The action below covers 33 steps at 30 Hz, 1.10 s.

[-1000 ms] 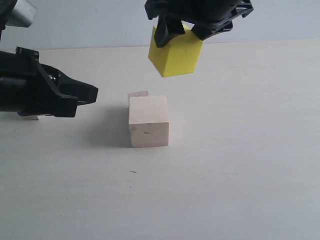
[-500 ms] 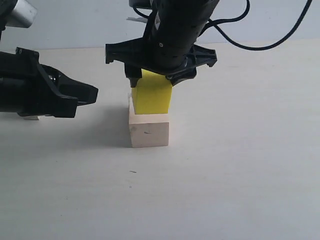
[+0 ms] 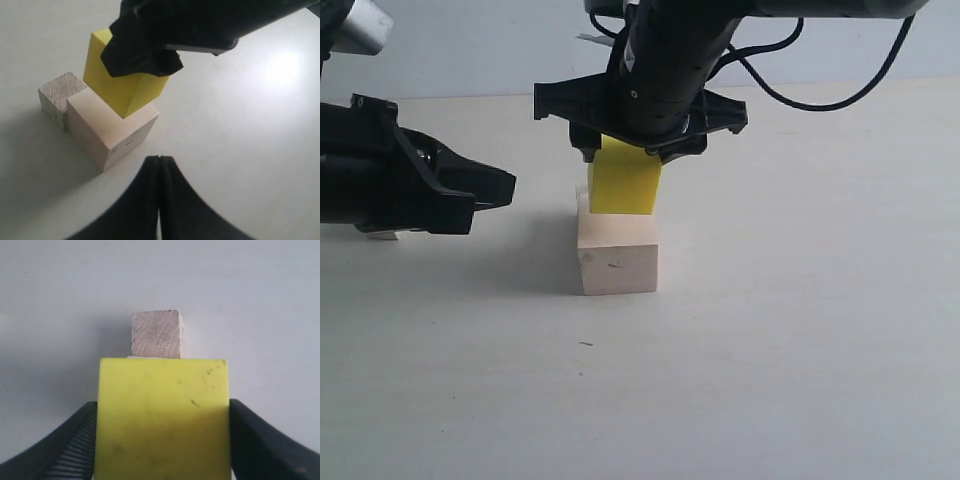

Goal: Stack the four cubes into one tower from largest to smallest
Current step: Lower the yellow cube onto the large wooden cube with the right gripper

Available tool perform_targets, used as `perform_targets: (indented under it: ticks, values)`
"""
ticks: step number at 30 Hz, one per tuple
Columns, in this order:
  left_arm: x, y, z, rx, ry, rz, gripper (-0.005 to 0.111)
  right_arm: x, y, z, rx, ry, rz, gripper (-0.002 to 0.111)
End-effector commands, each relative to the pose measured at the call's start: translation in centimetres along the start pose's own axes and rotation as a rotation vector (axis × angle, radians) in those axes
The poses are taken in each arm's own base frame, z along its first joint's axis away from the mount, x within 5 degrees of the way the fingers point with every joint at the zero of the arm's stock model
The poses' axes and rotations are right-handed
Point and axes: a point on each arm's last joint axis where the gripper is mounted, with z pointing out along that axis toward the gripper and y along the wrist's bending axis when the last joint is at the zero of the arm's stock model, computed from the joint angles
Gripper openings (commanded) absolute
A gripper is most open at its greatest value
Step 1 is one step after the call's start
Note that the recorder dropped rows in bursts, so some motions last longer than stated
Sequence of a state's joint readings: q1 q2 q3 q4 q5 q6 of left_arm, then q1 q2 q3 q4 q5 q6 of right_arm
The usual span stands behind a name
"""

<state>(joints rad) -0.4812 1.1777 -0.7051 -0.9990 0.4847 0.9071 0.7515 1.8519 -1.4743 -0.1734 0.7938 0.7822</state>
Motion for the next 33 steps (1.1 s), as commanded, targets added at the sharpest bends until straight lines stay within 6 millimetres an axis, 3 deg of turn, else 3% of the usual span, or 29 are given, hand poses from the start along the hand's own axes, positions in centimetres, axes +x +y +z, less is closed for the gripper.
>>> perform_targets:
  ticks: [1, 11, 33]
  values:
    - [0.0, 0.1, -0.2, -0.006, -0.011, -0.015, 0.000, 0.4, 0.2, 0.7, 0.017, 0.008, -0.019, 0.000]
    - [0.1, -0.1, -0.2, 0.009, 0.000, -0.015, 0.000, 1.2, 0.7, 2.1, 0.048, 0.026, -0.034, 0.000]
    - [0.5, 0.1, -0.1, 0.002, 0.008, -0.021, 0.000, 0.9, 0.7, 2.3, 0.053, -0.013, -0.006, 0.000]
